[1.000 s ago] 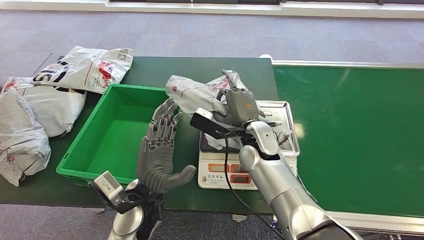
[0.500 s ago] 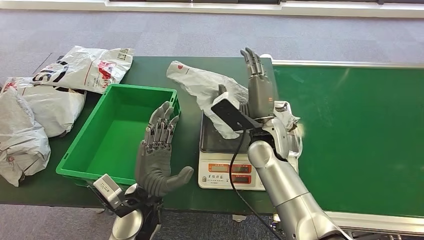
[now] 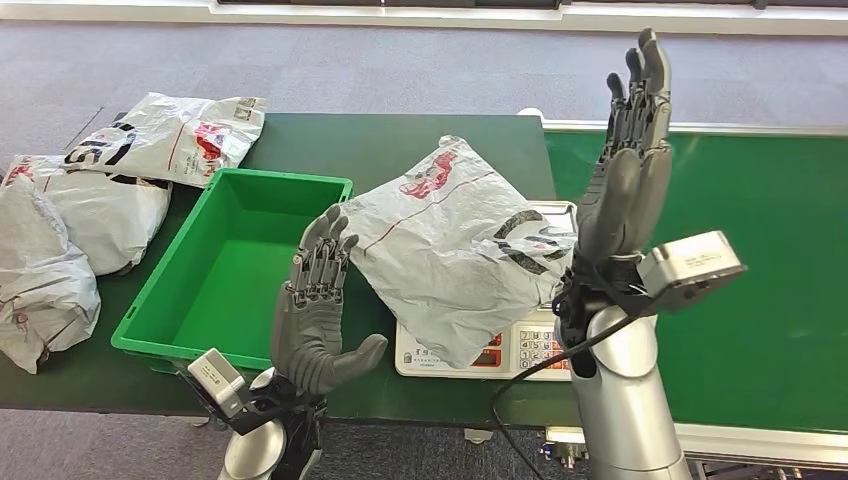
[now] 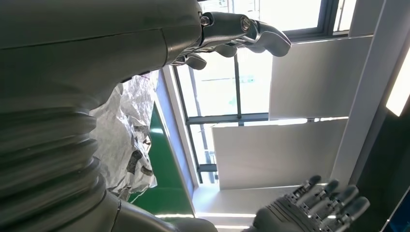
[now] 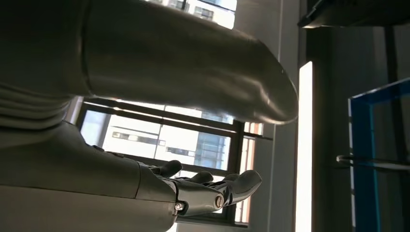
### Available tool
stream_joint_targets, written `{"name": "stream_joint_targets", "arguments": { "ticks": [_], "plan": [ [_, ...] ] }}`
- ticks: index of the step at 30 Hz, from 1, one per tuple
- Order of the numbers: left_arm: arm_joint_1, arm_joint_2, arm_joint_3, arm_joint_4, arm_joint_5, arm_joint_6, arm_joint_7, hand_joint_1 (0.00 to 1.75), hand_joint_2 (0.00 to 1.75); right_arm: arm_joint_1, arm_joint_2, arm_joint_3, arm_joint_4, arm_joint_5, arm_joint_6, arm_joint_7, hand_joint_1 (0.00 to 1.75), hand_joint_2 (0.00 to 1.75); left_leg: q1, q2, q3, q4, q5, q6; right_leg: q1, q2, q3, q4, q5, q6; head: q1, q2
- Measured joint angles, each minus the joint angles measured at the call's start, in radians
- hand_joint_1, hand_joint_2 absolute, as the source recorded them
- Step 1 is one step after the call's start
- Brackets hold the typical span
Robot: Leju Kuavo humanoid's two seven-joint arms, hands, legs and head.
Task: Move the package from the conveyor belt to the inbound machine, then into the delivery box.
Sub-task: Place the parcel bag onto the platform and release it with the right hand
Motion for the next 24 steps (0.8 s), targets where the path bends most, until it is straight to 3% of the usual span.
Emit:
{"name": "stream_joint_targets", "arguments": {
  "ticks": [2, 4, 6, 8, 10, 13, 16, 24],
  "plan": [
    [0.000, 0.000, 0.000, -0.002, -0.005, 0.003, 0.000, 0.00, 1.75, 0.008, -0.003, -0.002, -0.038, 0.008, -0.018, -0.014, 0.00, 0.00, 0.000, 0.000, 0.000, 0.000, 0.000, 0.000, 0.000, 0.000, 0.000, 0.000, 0.000, 0.000, 0.000, 0.000],
    [-0.001, 0.000, 0.001, -0.005, -0.054, 0.033, 0.001, 0.00, 1.75, 0.020, -0.006, -0.004, -0.079, 0.048, -0.079, -0.049, 0.00, 0.87, 0.000, 0.000, 0.000, 0.000, 0.000, 0.000, 0.000, 0.000, 0.000, 0.000, 0.000, 0.000, 0.000, 0.000],
    [-0.011, 0.001, 0.000, -0.006, -0.216, 0.117, 0.022, 0.00, 1.75, 0.044, -0.009, -0.005, -0.141, 0.151, -0.210, -0.107, 0.00, 1.75, 0.000, -0.001, 0.000, 0.000, 0.000, 0.000, 0.000, -0.001, 0.000, 0.000, 0.000, 0.000, 0.000, 0.000],
    [-0.041, 0.004, 0.000, 0.004, -0.495, 0.231, 0.084, 0.00, 1.75, 0.084, -0.012, -0.005, -0.232, 0.296, -0.330, -0.150, 0.00, 1.75, 0.000, -0.002, 0.000, 0.000, 0.000, 0.000, 0.000, -0.002, 0.000, 0.000, 0.000, 0.000, 0.000, 0.000],
    [-0.091, 0.009, -0.002, 0.033, -0.771, 0.307, 0.175, 0.00, 1.75, 0.130, -0.013, -0.005, -0.332, 0.407, -0.372, -0.162, 0.00, 1.75, 0.000, -0.003, 0.000, 0.000, 0.000, 0.000, 0.000, -0.003, 0.000, 0.000, 0.000, 0.000, 0.000, 0.000],
    [-0.172, 0.023, -0.011, 0.103, -1.000, 0.316, 0.269, 0.00, 1.75, 0.184, -0.013, -0.006, -0.456, 0.472, -0.379, -0.162, 0.00, 1.75, 0.000, -0.002, 0.000, 0.000, 0.000, 0.000, 0.000, -0.002, 0.000, 0.000, 0.000, 0.000, 0.000, 0.000],
    [-0.253, 0.046, -0.023, 0.195, -1.072, 0.307, 0.300, 0.00, 1.75, 0.222, -0.013, -0.008, -0.536, 0.488, -0.380, -0.162, 0.00, 1.75, 0.000, -0.002, 0.000, 0.000, 0.000, 0.000, 0.000, -0.002, 0.000, 0.000, 0.000, 0.000, 0.000, 0.000],
    [-0.440, 0.098, -0.058, 0.438, -1.072, 0.254, 0.292, 0.00, 1.75, 0.267, -0.013, -0.018, -0.607, 0.476, -0.380, -0.161, 0.00, 1.75, 0.000, -0.001, 0.000, 0.000, 0.002, -0.002, 0.000, -0.001, 0.000, 0.000, 0.002, -0.001, 0.000, 0.000]
  ]
}}
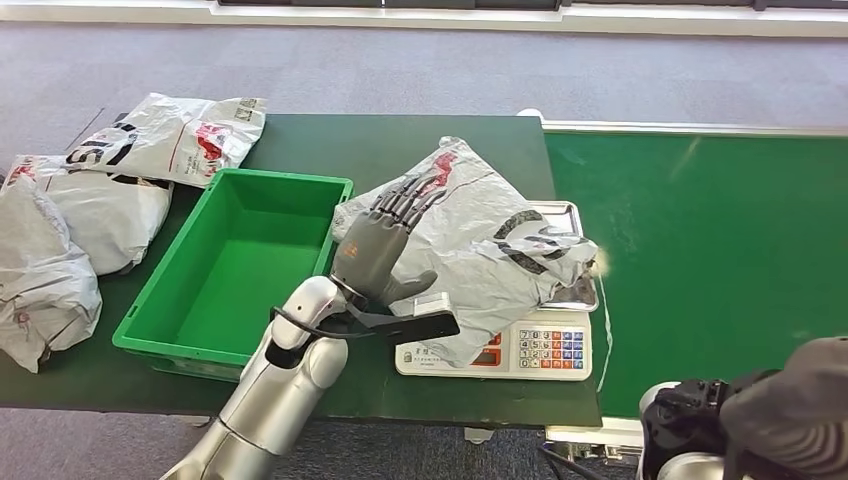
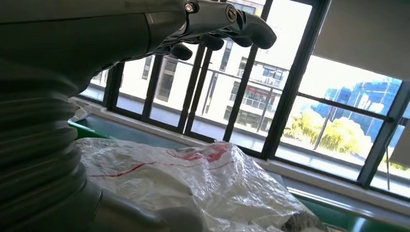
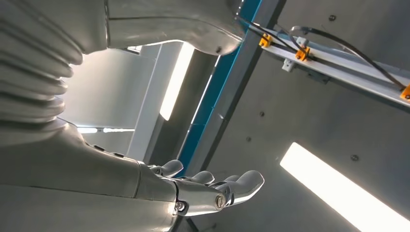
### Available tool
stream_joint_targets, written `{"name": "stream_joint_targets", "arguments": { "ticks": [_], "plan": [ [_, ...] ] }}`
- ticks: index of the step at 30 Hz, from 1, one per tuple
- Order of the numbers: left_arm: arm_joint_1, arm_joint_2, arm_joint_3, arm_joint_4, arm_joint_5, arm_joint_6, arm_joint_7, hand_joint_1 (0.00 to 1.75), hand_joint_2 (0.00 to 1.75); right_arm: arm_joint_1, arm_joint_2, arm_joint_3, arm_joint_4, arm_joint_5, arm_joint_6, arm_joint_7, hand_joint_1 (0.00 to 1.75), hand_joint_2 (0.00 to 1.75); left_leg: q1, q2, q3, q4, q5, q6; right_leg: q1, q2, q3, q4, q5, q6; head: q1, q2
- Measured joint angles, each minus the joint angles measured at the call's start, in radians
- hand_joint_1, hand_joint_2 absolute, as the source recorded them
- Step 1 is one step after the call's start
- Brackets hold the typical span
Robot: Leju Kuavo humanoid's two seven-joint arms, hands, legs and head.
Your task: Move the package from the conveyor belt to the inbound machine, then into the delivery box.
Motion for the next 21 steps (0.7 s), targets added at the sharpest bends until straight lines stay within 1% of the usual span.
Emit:
{"name": "stream_joint_targets", "arguments": {
  "ticks": [4, 10, 12, 16, 18, 21],
  "plan": [
    [-0.045, 0.012, -0.013, 0.073, 0.006, -0.022, -0.013, 0.00, 1.75, 0.003, 0.000, -0.009, -0.008, -0.003, 0.000, 0.001, 0.00, 1.75, 0.000, 0.000, 0.000, 0.000, 0.000, 0.000, 0.000, 0.001, 0.000, 0.000, 0.000, 0.000, 0.000, 0.000],
    [-0.071, 0.021, -0.021, 0.121, 0.016, -0.035, -0.021, 0.00, 1.75, 0.004, 0.000, -0.014, -0.011, -0.004, 0.000, 0.001, 0.00, 1.75, 0.000, 0.000, 0.000, 0.000, 0.000, 0.000, 0.000, 0.001, 0.000, 0.000, 0.000, 0.000, 0.000, 0.000],
    [-0.081, 0.023, -0.027, 0.139, 0.038, -0.082, -0.045, 0.00, 1.75, 0.005, 0.000, -0.015, -0.011, -0.008, 0.000, 0.001, 0.00, 1.75, 0.000, 0.000, -0.001, 0.000, 0.000, 0.000, 0.000, 0.000, 0.000, 0.000, 0.000, 0.000, 0.000, 0.000],
    [-0.121, 0.030, -0.052, 0.219, 0.114, -0.241, -0.141, 0.00, 1.75, 0.005, 0.000, -0.020, -0.011, -0.019, 0.000, 0.001, 0.00, 1.75, 0.000, 0.000, 0.000, 0.000, 0.000, 0.000, 0.000, 0.000, 0.000, 0.000, 0.000, 0.000, 0.000, 0.000],
    [-0.144, 0.032, -0.065, 0.266, 0.139, -0.282, -0.179, 0.00, 1.75, 0.005, 0.000, -0.025, -0.011, -0.021, 0.000, 0.001, 0.00, 1.75, 0.000, 0.000, 0.000, 0.000, 0.000, 0.000, 0.000, 0.000, 0.000, 0.000, 0.000, 0.000, 0.000, 0.000],
    [-0.177, 0.033, -0.085, 0.324, 0.167, -0.311, -0.214, 0.00, 1.75, 0.005, 0.000, -0.033, -0.012, -0.021, 0.000, 0.001, 0.00, 1.75, 0.000, 0.000, 0.000, 0.000, 0.000, 0.000, 0.000, 0.000, 0.000, 0.000, 0.000, 0.000, 0.000, 0.000]
  ]
}}
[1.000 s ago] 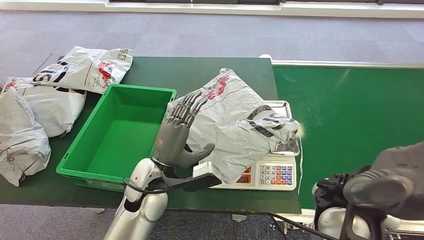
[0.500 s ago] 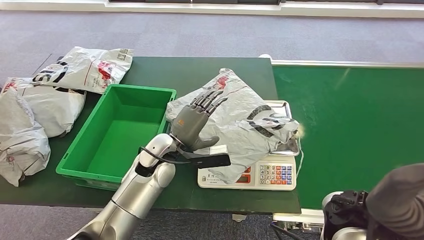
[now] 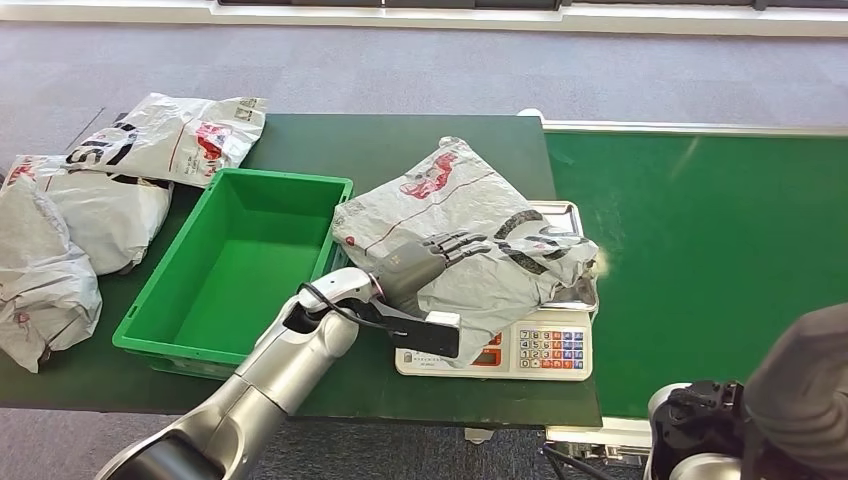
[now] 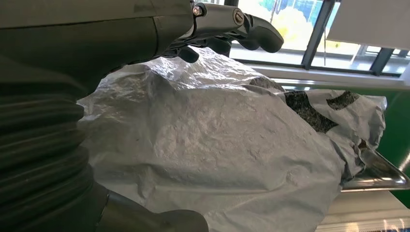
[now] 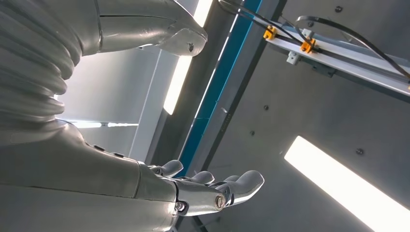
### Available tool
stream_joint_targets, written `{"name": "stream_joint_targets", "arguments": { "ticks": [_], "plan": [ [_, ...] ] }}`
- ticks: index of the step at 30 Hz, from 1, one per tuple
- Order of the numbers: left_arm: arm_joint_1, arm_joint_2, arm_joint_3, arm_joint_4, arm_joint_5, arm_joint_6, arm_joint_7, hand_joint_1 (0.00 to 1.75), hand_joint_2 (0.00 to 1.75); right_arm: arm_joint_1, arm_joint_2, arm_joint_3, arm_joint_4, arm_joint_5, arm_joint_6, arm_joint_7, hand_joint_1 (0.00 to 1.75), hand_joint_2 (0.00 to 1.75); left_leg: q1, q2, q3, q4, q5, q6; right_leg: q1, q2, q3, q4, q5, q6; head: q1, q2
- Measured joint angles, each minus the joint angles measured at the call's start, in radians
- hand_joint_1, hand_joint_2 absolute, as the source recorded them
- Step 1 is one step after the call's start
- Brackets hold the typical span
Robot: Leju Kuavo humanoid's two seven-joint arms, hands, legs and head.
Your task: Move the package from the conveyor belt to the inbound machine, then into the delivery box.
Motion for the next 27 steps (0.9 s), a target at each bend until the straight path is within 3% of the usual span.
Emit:
{"name": "stream_joint_targets", "arguments": {
  "ticks": [6, 8, 11, 12, 27],
  "plan": [
    [-0.044, 0.001, -0.035, 0.072, 0.030, -0.024, -0.018, 0.00, 1.75, 0.000, 0.000, -0.013, -0.012, 0.001, 0.000, 0.000, 0.00, 1.75, 0.000, 0.000, 0.000, 0.000, 0.000, 0.000, 0.000, 0.000, 0.000, 0.000, 0.000, 0.000, 0.000, 0.000],
    [-0.053, 0.001, -0.044, 0.088, 0.035, -0.025, -0.019, 0.11, 1.75, 0.001, 0.000, -0.014, -0.017, 0.003, 0.000, 0.000, 0.00, 1.75, 0.000, 0.000, 0.000, 0.000, 0.000, 0.000, 0.000, 0.000, 0.000, 0.000, 0.000, 0.000, 0.000, 0.000],
    [-0.065, 0.002, -0.053, 0.110, 0.037, -0.020, -0.015, 1.40, 1.75, 0.002, 0.000, -0.018, -0.023, 0.003, 0.000, 0.000, 0.00, 1.75, 0.000, 0.000, 0.000, 0.000, 0.000, 0.000, 0.000, 0.000, 0.000, 0.000, 0.000, 0.000, 0.000, 0.000],
    [-0.069, 0.002, -0.056, 0.118, 0.037, -0.014, -0.012, 1.74, 1.75, 0.003, 0.000, -0.019, -0.025, 0.003, 0.000, 0.000, 0.00, 1.75, 0.000, 0.000, 0.000, 0.000, 0.000, 0.000, 0.000, 0.000, 0.000, 0.000, 0.000, 0.000, 0.000, 0.000],
    [-0.123, 0.003, -0.122, 0.246, -0.042, 0.068, 0.067, 1.75, 1.75, 0.015, -0.010, -0.019, -0.050, 0.002, 0.000, 0.000, 0.00, 1.75, 0.000, 0.000, 0.000, 0.000, 0.000, 0.000, 0.000, 0.000, 0.000, 0.000, 0.000, 0.000, 0.000, 0.000]
  ]
}}
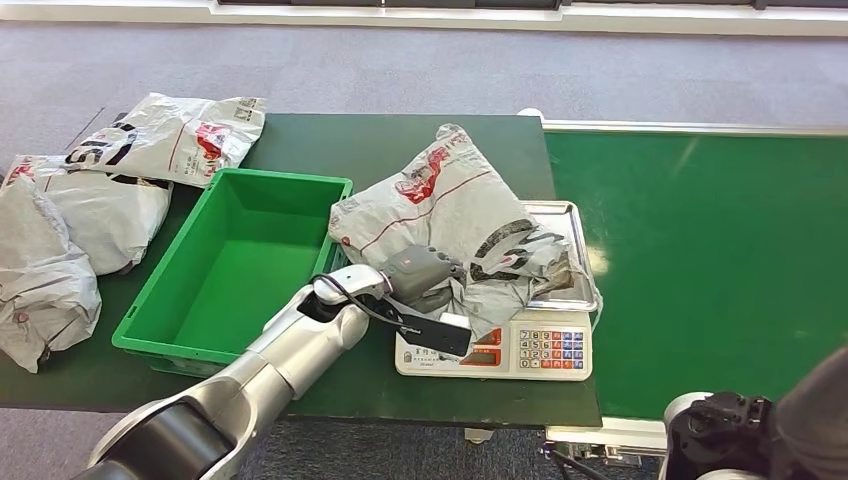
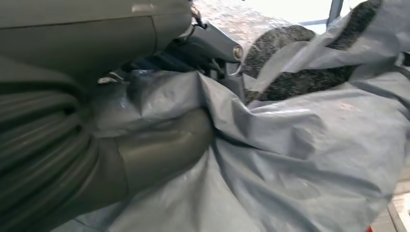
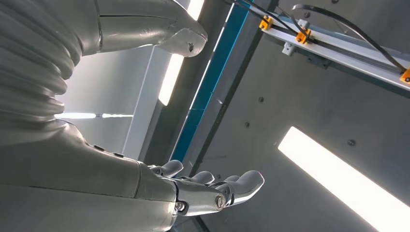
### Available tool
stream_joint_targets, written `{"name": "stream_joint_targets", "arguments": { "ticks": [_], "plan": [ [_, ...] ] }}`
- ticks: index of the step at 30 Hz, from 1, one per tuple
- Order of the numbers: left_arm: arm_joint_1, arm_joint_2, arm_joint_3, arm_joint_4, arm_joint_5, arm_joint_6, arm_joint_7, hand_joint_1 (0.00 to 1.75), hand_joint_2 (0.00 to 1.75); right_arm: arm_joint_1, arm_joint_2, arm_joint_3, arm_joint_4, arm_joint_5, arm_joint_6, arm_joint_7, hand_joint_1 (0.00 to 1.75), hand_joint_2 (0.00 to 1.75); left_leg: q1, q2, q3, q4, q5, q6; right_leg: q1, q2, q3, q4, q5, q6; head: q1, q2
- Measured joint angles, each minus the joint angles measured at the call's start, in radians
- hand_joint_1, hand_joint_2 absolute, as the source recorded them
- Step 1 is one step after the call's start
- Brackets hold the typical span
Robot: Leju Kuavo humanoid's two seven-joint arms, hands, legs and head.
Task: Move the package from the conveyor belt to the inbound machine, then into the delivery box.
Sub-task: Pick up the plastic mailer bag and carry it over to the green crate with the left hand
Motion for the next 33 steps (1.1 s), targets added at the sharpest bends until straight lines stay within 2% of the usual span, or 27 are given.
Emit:
{"name": "stream_joint_targets", "arguments": {
  "ticks": [4, 6, 12, 15, 17, 22, 33],
  "plan": [
    [-0.012, 0.001, -0.008, 0.021, -0.006, 0.014, 0.006, 1.75, 1.75, 0.000, -0.007, 0.000, 0.000, -0.002, 0.000, 0.000, 0.00, 1.75, 0.000, 0.000, 0.000, 0.000, 0.000, 0.000, 0.000, 0.000, 0.000, 0.000, 0.000, 0.000, 0.000, 0.000],
    [-0.013, 0.002, -0.011, 0.025, -0.006, 0.052, 0.017, 1.75, 1.75, 0.000, -0.010, 0.000, 0.000, -0.001, 0.000, 0.000, 0.00, 1.75, 0.000, 0.000, 0.000, 0.000, 0.000, 0.000, 0.000, 0.000, 0.000, 0.000, 0.000, 0.000, 0.000, 0.000],
    [-0.011, 0.003, 0.005, -0.016, 0.006, 0.356, 0.128, 1.75, 1.75, 0.010, -0.017, 0.000, -0.016, 0.018, 0.000, -0.001, 0.00, 1.75, 0.000, 0.000, 0.000, 0.000, 0.000, 0.000, 0.000, 0.000, 0.000, 0.000, 0.000, 0.000, 0.000, 0.000],
    [-0.005, 0.010, 0.060, -0.094, 0.014, 0.511, 0.208, 1.75, 1.75, 0.020, -0.020, 0.000, -0.026, 0.019, 0.000, 0.000, 0.00, 1.75, 0.000, 0.000, -0.001, 0.000, 0.000, 0.000, 0.000, 0.000, 0.000, 0.000, 0.000, 0.000, 0.000, 0.000],
    [-0.001, 0.022, 0.105, -0.149, 0.010, 0.569, 0.254, 1.75, 1.75, 0.022, -0.020, 0.000, -0.029, 0.018, 0.000, 0.000, 0.00, 1.75, 0.000, 0.000, -0.001, 0.000, 0.000, 0.000, 0.000, 0.001, 0.000, 0.000, 0.000, 0.000, 0.000, 0.000],
    [0.028, 0.064, 0.209, -0.257, -0.066, 0.628, 0.346, 1.75, 1.75, 0.023, -0.021, 0.000, -0.031, 0.015, 0.000, 0.000, 0.00, 1.75, 0.000, 0.000, -0.001, -0.001, 0.001, -0.001, 0.000, 0.000, -0.001, 0.001, 0.000, 0.000, 0.000, 0.000],
    [0.054, 0.089, 0.266, -0.330, -0.080, 0.635, 0.358, 1.75, 1.75, 0.023, -0.021, 0.000, -0.031, 0.015, 0.000, 0.000, 0.00, 1.75, 0.000, -0.001, -0.001, 0.000, 0.001, -0.001, 0.000, -0.001, 0.000, 0.001, 0.000, 0.000, 0.000, 0.000]
  ]
}}
